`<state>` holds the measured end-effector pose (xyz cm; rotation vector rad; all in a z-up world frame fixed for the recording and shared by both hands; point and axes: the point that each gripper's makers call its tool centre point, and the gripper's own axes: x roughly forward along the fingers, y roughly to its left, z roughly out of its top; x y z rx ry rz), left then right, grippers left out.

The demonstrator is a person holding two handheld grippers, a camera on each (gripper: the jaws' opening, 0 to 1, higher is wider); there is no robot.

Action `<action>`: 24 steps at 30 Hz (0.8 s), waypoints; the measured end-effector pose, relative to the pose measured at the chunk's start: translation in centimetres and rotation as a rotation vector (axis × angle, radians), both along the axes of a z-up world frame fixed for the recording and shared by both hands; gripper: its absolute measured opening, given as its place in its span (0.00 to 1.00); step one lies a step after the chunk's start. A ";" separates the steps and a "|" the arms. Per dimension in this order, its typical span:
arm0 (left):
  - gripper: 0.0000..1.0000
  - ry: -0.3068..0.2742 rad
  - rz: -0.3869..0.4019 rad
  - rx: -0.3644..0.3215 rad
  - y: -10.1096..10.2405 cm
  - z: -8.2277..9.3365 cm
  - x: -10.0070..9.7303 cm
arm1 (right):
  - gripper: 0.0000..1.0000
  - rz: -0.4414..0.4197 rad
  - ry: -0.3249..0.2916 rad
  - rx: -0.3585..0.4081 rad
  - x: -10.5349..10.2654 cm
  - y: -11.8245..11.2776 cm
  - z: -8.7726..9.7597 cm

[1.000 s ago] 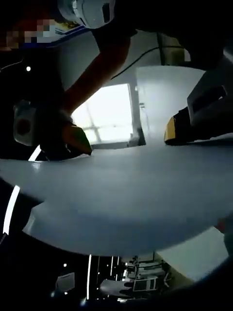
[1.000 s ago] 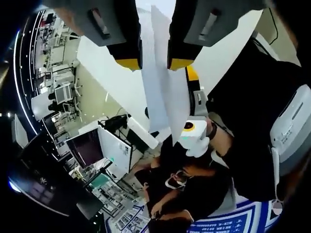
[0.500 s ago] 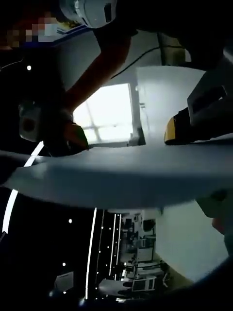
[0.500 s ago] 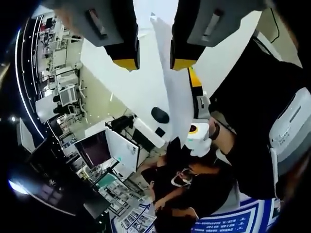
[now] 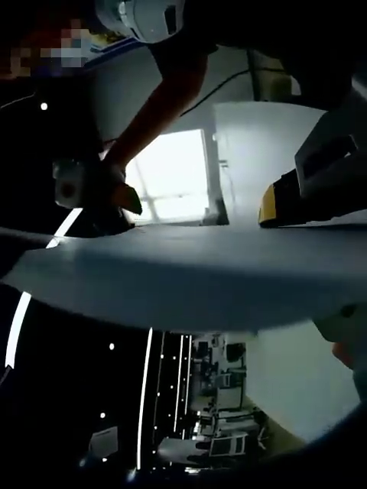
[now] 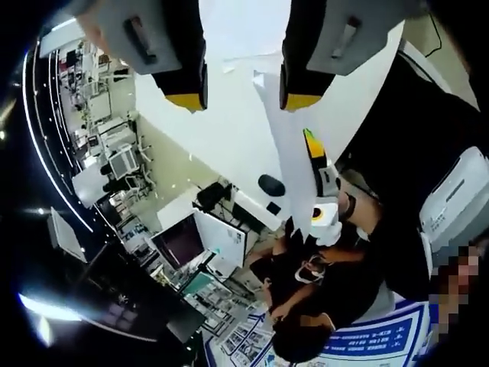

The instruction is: Organize the stack of printing papers by aligning and flattening the scattered papers on the table

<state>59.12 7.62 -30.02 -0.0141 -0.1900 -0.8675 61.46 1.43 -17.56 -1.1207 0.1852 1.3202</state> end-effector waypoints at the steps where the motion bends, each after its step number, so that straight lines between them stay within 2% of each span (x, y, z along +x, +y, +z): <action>1: 0.06 0.000 0.000 0.001 0.0 0.0 0.0 | 0.37 -0.007 0.003 0.006 0.1 -0.3 -0.1; 5: 0.06 0.000 -0.001 0.000 -0.1 0.0 0.0 | 0.42 -0.028 -0.001 0.024 0.3 -1.9 -0.5; 11: 0.06 0.000 -0.001 0.002 -0.2 0.0 0.0 | 0.48 -0.062 0.027 0.076 1.0 -3.7 -0.8; 24: 0.06 -0.001 0.003 0.001 -0.1 -0.1 -0.1 | 0.54 -0.126 0.051 0.155 1.4 -7.7 -2.4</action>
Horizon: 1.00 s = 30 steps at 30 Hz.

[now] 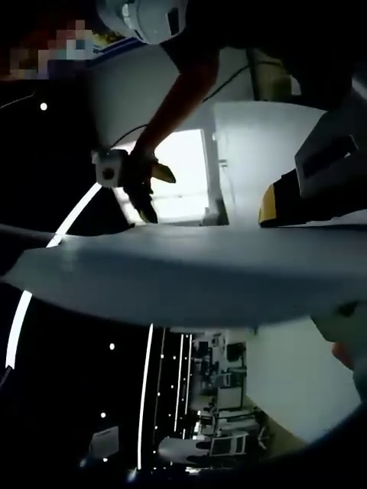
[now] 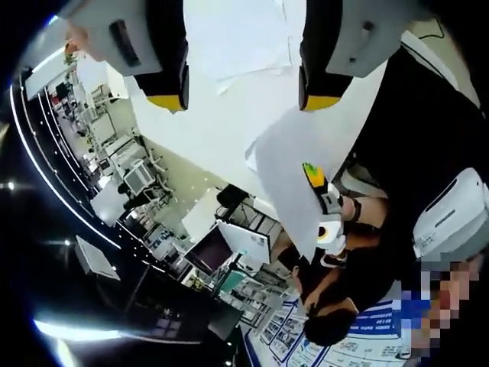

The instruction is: Organize the stack of printing papers by aligning and flattening the scattered papers on the table

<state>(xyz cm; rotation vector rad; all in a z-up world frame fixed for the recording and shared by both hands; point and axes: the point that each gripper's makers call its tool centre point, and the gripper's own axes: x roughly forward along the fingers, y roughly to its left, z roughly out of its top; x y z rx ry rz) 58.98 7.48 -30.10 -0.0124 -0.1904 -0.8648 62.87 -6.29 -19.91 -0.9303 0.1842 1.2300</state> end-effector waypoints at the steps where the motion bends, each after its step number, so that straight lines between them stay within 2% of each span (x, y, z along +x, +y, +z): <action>1: 0.06 0.000 0.000 0.000 0.0 0.0 0.0 | 0.54 -0.004 0.000 0.008 -0.1 -0.3 0.0; 9: 0.06 -0.001 0.002 -0.002 -0.1 0.0 0.0 | 0.58 -0.030 0.013 0.056 -0.8 -2.0 -0.4; 16: 0.06 -0.002 0.005 -0.002 0.0 0.1 0.0 | 0.63 -0.053 -0.004 0.109 -1.0 -3.3 -0.9; 23: 0.06 -0.005 0.006 0.000 0.1 0.1 0.1 | 0.61 -0.078 0.020 0.175 -1.1 -4.7 -1.4; 30: 0.06 -0.003 0.008 0.000 0.2 0.1 0.1 | 0.62 -0.095 0.020 0.207 -1.5 -5.3 -2.1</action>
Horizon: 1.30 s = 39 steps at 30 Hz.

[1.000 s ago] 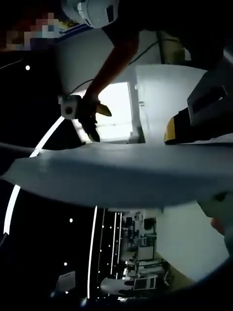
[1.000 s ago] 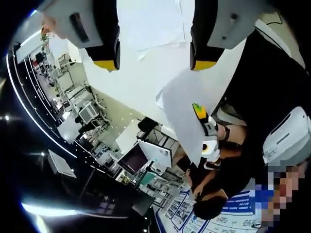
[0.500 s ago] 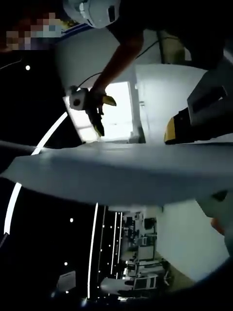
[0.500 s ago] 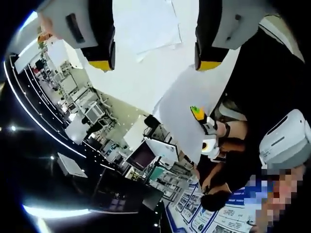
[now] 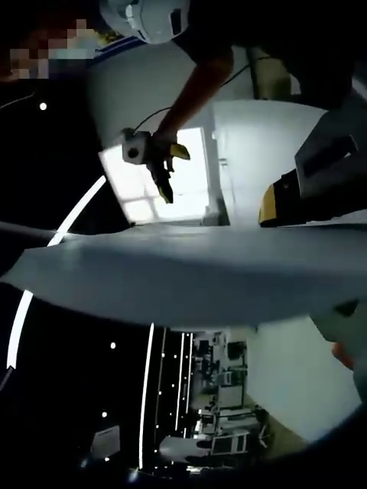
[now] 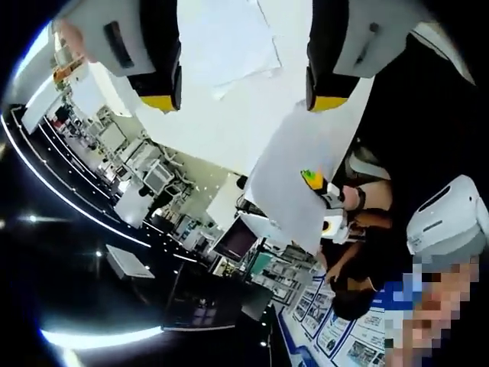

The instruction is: Organize the stack of printing papers by aligning and flattening the scattered papers on the table

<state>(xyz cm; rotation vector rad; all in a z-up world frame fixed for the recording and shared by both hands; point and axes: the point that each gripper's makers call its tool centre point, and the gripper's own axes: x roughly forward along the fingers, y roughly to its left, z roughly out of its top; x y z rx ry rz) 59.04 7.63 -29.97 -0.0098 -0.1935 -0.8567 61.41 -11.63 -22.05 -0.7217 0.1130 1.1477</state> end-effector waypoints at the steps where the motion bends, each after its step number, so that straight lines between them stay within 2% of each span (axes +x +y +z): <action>1: 0.06 0.000 0.000 0.000 0.0 0.0 0.0 | 0.62 0.000 0.001 0.006 -0.1 -0.1 -0.1; 23: 0.06 -0.010 0.006 -0.002 0.3 0.4 -0.2 | 0.63 -0.044 0.028 0.085 -1.0 -1.7 -2.0; 29: 0.06 -0.009 0.006 -0.004 0.3 0.3 -0.2 | 0.64 -0.059 0.036 0.092 -1.0 -2.1 -3.2; 39: 0.06 -0.009 0.006 -0.003 0.3 0.3 -0.3 | 0.74 -0.077 0.058 0.146 -1.0 -2.3 -4.8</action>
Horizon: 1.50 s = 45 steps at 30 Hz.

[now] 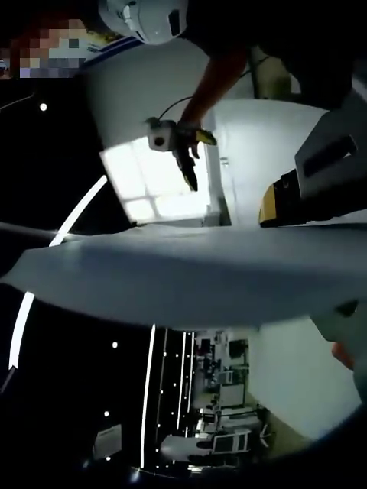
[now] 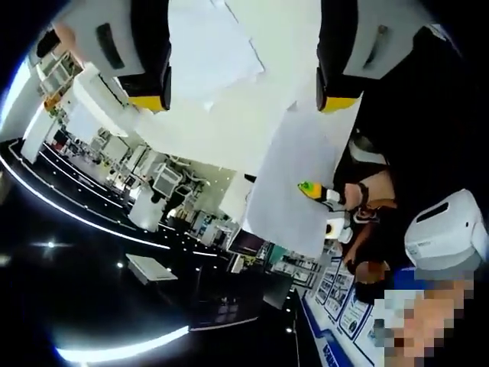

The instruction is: Organize the stack of printing papers by aligning and flattening the scattered papers on the table

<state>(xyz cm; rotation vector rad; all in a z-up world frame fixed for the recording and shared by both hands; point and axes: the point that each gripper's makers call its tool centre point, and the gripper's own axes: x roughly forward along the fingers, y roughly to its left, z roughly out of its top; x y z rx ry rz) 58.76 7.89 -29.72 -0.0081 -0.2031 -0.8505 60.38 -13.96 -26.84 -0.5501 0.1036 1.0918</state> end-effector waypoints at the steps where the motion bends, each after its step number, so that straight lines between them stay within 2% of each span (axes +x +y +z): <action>1: 0.06 -0.001 0.000 0.000 0.0 0.0 0.0 | 0.75 -0.003 0.001 0.009 0.0 0.0 -0.1; 6: 0.06 -0.002 0.000 0.001 0.0 0.0 0.0 | 0.80 -0.012 0.007 0.040 0.2 -0.2 -0.8; 25: 0.06 -0.003 0.001 0.000 0.2 0.2 -0.2 | 0.82 -0.067 0.060 0.111 1.0 -1.1 -3.8; 41: 0.06 -0.009 0.002 0.003 0.1 0.4 -0.2 | 0.82 -0.165 0.115 0.164 2.9 -3.0 -6.6; 45: 0.06 -0.007 0.001 0.002 0.1 0.3 -0.2 | 0.82 -0.191 0.120 0.149 3.4 -3.2 -7.6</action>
